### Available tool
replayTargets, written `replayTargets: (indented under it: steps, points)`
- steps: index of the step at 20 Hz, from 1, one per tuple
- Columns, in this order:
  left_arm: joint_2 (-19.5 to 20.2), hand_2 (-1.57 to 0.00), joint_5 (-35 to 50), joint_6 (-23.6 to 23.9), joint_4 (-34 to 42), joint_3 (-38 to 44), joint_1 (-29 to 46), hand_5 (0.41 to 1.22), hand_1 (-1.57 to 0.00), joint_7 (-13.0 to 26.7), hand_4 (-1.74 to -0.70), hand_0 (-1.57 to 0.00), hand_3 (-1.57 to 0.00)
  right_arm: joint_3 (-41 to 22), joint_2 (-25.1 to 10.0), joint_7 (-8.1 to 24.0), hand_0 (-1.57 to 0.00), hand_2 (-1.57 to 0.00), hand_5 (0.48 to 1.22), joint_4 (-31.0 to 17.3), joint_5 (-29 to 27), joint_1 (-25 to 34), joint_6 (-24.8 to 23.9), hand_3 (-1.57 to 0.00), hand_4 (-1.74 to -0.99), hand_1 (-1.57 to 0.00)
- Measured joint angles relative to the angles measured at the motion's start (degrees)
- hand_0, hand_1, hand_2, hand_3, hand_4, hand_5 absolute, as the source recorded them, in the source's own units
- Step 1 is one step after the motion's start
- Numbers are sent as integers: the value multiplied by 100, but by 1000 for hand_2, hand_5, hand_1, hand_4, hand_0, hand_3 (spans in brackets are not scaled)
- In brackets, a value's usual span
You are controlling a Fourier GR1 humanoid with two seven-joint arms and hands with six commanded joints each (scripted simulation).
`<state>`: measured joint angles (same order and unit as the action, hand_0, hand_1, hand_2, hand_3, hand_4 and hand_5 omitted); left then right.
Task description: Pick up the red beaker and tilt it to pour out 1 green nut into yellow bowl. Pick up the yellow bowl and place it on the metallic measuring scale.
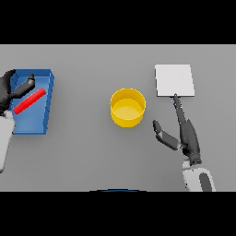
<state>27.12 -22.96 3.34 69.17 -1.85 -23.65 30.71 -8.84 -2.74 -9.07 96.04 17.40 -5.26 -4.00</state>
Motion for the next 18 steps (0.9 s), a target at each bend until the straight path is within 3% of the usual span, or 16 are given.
replayTargets:
  steps: [3,4,5,7,10,12,13,18]
  points:
    - [-73,-87,-23,140,-148,9,-28,651,-85,-199,-782,-103,-82,-14,-80,-43,1,1,640,33,63,-45,21,1,-1020,1]
    - [-24,-69,-23,159,-148,47,-71,655,-67,-233,-773,-82,-65,-56,-153,155,1,1,666,6,179,14,60,1,-1014,1]
    - [-9,-55,-45,187,-53,32,-41,657,-54,-329,-763,-65,-52,-108,-303,33,1,1,669,-11,173,70,262,1,-1005,1]
    - [-50,-35,-62,178,3,-18,-60,661,-34,-261,-750,-41,-33,-217,-713,351,1,1,679,-164,432,569,596,1,-1044,1]
    - [-57,-17,-34,169,68,-23,-62,668,-17,-322,-740,-21,-16,-522,-1356,527,1,1,674,-344,987,1190,1103,1,-1122,1]
    - [-51,-11,-44,189,39,-27,-41,677,-10,-383,-733,-13,-10,-855,-1599,363,1,1,674,-490,1427,1554,1305,1,-1174,1]
    - [-20,-8,-48,169,56,-24,-19,680,-8,-350,-733,-10,-8,-977,-1724,429,1,1,677,-558,1587,1820,1472,1,-1192,1]
    - [-22,-2,-46,134,36,-41,-19,699,-2,-253,-741,-3,-2,-1639,-2220,32,1,1,692,-1084,2294,2752,2076,1,-1226,1]
